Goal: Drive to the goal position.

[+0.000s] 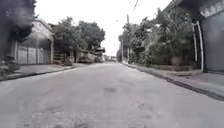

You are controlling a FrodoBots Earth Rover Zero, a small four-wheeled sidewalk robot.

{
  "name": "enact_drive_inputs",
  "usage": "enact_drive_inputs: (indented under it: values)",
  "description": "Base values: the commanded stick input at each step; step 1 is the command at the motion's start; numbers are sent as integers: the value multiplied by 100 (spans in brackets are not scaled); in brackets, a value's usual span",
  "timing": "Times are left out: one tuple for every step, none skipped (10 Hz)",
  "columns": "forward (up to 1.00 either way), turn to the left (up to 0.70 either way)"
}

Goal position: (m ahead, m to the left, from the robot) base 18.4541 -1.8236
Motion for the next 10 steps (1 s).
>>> enact_drive_inputs:
  values:
    - [100, 0]
    - [100, 0]
    - [100, 0]
    - [100, 0]
    - [100, 0]
    - [100, -5]
    - [100, -17]
    - [100, -32]
    - [100, -32]
    - [100, -25]
